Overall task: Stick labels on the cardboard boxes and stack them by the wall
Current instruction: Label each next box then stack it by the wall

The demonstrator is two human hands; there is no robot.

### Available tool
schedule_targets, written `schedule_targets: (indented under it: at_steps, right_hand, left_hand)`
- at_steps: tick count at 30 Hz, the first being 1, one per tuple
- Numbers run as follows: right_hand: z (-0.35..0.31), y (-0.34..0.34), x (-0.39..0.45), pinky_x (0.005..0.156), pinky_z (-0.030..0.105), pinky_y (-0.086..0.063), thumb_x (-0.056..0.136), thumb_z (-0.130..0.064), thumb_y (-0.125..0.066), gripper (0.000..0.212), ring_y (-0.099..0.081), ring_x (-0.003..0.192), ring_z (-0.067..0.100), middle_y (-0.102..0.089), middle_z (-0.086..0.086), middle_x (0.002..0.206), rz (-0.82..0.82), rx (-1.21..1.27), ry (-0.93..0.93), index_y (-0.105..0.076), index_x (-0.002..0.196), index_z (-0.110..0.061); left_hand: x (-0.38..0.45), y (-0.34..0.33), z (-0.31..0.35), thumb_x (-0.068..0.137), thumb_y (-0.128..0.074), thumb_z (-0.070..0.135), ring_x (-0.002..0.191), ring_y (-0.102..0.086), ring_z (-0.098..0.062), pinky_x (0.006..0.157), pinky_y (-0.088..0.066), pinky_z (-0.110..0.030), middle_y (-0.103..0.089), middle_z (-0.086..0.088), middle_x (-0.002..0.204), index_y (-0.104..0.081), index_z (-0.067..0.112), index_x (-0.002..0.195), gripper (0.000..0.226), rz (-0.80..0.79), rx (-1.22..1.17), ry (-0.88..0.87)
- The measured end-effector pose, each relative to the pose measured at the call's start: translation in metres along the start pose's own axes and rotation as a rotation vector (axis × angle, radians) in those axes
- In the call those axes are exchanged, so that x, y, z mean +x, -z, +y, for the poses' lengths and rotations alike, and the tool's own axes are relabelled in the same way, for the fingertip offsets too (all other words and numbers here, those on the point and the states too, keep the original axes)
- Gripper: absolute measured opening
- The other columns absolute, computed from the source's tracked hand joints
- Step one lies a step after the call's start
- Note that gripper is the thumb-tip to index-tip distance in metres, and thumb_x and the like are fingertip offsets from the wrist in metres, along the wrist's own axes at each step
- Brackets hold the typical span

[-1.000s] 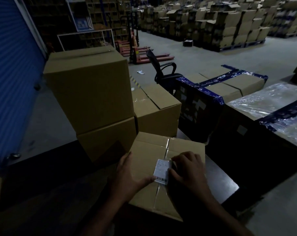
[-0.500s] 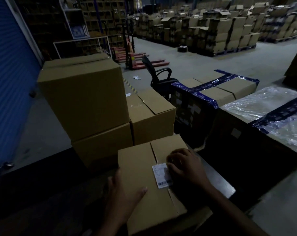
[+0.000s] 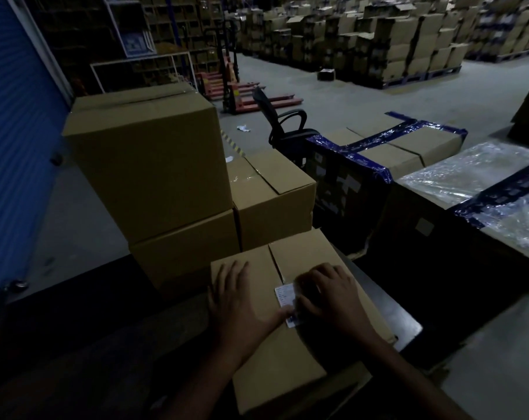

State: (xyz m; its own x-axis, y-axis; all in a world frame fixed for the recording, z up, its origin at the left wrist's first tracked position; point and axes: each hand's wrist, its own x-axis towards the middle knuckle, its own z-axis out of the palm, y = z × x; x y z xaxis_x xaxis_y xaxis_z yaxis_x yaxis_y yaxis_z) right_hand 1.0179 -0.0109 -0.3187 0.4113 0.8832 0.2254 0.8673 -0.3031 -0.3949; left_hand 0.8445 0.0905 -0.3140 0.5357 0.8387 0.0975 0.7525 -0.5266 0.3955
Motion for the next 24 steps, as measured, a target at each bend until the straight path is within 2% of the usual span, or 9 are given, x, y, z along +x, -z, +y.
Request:
schedule_targets:
  at_steps: [5,10,16,19,24]
  right_hand:
    - [-0.001,0.002,0.005,0.079,0.031,-0.029,0.073,-0.059,-0.043,0.039,-0.043,0.102,0.014,-0.05,-0.01,0.104,-0.012,-0.045,-0.032,-0.059,0.1,-0.036]
    - [-0.004,0.003,0.01,0.079,0.031,-0.022,0.075,-0.057,-0.048,0.036,-0.041,0.103,0.014,-0.048,-0.01,0.106,-0.057,-0.082,-0.039,-0.056,0.105,-0.04]
    - [-0.002,0.003,0.011,0.079,0.031,-0.024,0.075,-0.054,-0.053,0.028,-0.041,0.099,0.013,-0.043,-0.013,0.096,-0.049,-0.046,-0.057,-0.057,0.098,-0.039]
    - [-0.002,0.003,0.011,0.078,0.03,-0.022,0.073,-0.059,-0.046,0.036,-0.039,0.097,0.011,-0.037,-0.016,0.093,-0.046,-0.05,-0.051,-0.056,0.104,-0.043]
    - [-0.005,0.005,0.013,0.079,0.03,-0.02,0.078,-0.051,-0.061,0.024,-0.039,0.1,0.011,-0.04,-0.015,0.094,-0.053,-0.019,-0.055,-0.059,0.1,-0.042]
  left_hand:
    - [-0.001,-0.002,-0.004,0.047,-0.02,0.107,0.152,0.001,-0.014,0.122,-0.01,-0.048,-0.008,0.007,0.165,-0.016,0.031,0.154,0.131,0.022,-0.023,-0.018]
    - [-0.002,-0.004,-0.005,0.051,-0.027,0.104,0.151,0.004,-0.012,0.122,-0.01,-0.047,-0.008,0.01,0.165,-0.018,0.032,0.153,0.125,0.014,-0.026,-0.011]
    - [0.0,-0.004,-0.004,0.053,-0.033,0.101,0.152,0.002,-0.012,0.121,-0.011,-0.049,-0.011,0.009,0.165,-0.024,0.031,0.152,0.121,0.024,-0.031,-0.014]
    - [0.001,-0.004,-0.004,0.054,-0.034,0.099,0.152,0.001,-0.012,0.122,-0.01,-0.047,-0.012,0.008,0.164,-0.025,0.032,0.151,0.119,0.032,-0.025,-0.015]
    - [0.0,-0.005,-0.005,0.055,-0.034,0.1,0.152,0.002,-0.012,0.122,-0.009,-0.047,-0.012,0.008,0.165,-0.024,0.032,0.152,0.119,0.028,-0.026,-0.019]
